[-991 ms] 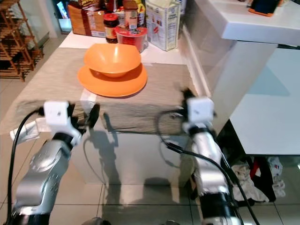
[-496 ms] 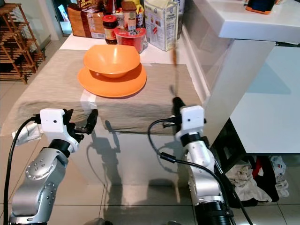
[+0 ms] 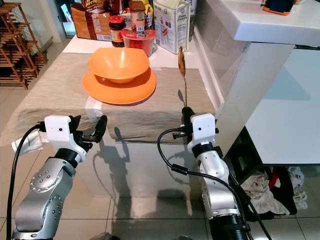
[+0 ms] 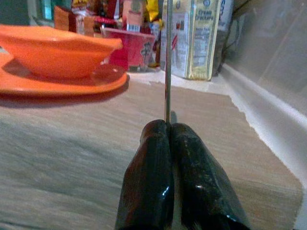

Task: Setting the table

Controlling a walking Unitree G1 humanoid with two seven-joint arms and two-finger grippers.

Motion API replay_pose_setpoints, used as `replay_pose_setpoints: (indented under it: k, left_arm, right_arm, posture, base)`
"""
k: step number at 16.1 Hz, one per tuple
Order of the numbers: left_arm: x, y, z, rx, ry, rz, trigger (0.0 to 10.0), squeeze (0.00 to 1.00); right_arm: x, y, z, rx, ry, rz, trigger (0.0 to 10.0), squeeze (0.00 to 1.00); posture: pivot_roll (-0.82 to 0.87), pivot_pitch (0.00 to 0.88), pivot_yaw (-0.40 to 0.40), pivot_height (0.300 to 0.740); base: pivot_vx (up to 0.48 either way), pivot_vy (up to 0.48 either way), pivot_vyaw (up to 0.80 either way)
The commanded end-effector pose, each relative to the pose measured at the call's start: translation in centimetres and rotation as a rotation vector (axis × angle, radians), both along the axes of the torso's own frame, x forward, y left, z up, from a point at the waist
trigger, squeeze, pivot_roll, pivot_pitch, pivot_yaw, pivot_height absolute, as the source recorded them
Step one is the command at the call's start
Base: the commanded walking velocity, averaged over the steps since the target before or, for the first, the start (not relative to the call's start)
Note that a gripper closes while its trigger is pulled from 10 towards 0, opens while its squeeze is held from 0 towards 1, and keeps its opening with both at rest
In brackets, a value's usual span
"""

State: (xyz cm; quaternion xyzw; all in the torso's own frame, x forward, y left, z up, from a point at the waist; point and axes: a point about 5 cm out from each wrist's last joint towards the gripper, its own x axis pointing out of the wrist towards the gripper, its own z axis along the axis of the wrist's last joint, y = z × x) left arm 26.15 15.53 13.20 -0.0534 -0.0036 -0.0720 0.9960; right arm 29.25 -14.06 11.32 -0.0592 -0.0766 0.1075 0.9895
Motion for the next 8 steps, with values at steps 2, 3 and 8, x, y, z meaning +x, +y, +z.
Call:
replay_pose_setpoints:
  k: [2,3,8]
  left_arm:
    - [-0.16,0.2,0.33,-0.01,-0.02,0.017,10.0,0.0]
    - [-0.11,0.23,0.36,-0.025,-0.018,0.02,10.0,0.0]
    - [0.18,0.32,0.54,0.003,-0.028,0.049,10.0,0.0]
  right_arm:
    - [0.47,-0.15,0.21,0.004,0.005,0.003,0.0,0.0]
    - [0.58,-0.18,0.15,0.002,0.009,0.004,0.0,0.0]
    - [0.79,-0.16,-0.29,-0.004,0.03,0.011,0.0,0.0]
  posture:
    - [-0.03,0.0,0.005,0.731]
    - [-0.02,0.0,0.004,0.731]
    - [-0.02,0.0,-0.002,0.731]
  base:
    - [0.0,0.0,0.0]
    - [0.0,0.0,0.0]
    - [-0.166,0.0,0.0]
